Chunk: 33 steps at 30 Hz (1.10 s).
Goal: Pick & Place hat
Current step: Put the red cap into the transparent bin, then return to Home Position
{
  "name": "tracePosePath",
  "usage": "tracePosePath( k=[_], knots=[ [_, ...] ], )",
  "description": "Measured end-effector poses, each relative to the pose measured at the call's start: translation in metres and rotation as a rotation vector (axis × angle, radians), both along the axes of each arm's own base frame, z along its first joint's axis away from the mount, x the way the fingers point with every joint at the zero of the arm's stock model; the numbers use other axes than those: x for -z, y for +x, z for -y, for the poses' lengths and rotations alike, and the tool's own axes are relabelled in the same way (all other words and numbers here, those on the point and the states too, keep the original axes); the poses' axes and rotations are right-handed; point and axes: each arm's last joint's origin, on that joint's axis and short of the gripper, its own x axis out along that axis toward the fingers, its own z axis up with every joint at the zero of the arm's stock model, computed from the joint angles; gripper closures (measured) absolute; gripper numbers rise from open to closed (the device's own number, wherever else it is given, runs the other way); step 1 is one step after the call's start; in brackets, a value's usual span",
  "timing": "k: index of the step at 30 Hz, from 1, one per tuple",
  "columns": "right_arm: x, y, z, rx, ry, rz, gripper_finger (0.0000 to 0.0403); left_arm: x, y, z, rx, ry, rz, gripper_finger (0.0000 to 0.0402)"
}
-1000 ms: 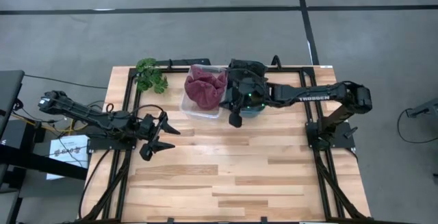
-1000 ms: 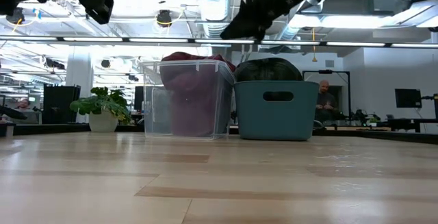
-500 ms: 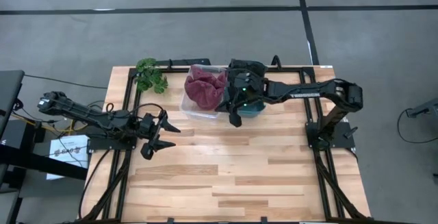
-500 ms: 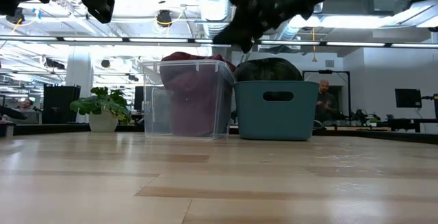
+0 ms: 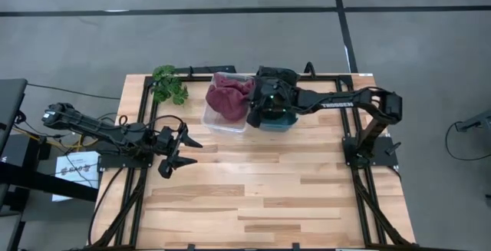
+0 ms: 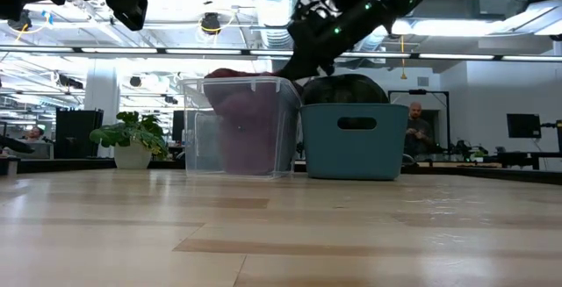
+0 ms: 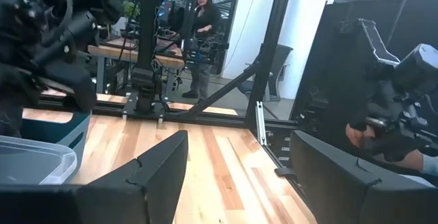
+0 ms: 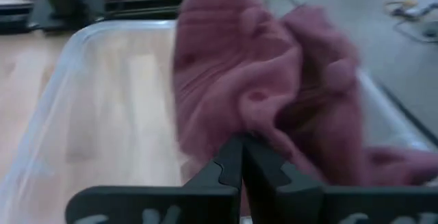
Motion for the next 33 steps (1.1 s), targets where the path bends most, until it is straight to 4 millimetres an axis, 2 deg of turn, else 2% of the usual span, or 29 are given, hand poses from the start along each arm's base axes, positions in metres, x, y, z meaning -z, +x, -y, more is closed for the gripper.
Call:
tracePosePath(
  k=[6, 15, 25, 33],
  knots=[
    [-0.007, -0.005, 0.003, 0.136, -0.037, 0.002, 0.0403, 0.000, 0.000, 0.000, 0.000, 0.000, 0.000, 0.0147],
    [0.004, -0.016, 0.007, 0.408, -0.052, -0.119, 0.0403, 0.000, 0.000, 0.000, 0.001, -0.001, 0.001, 0.0147],
    [-0.004, -0.007, -0.010, 0.408, -0.098, -0.031, 0.0403, 0.000, 0.000, 0.000, 0.001, 0.000, 0.000, 0.0147],
    [-0.018, -0.015, -0.011, 0.591, -0.211, 0.008, 0.0403, 0.000, 0.000, 0.000, 0.001, 0.001, -0.005, 0.0147]
  ],
)
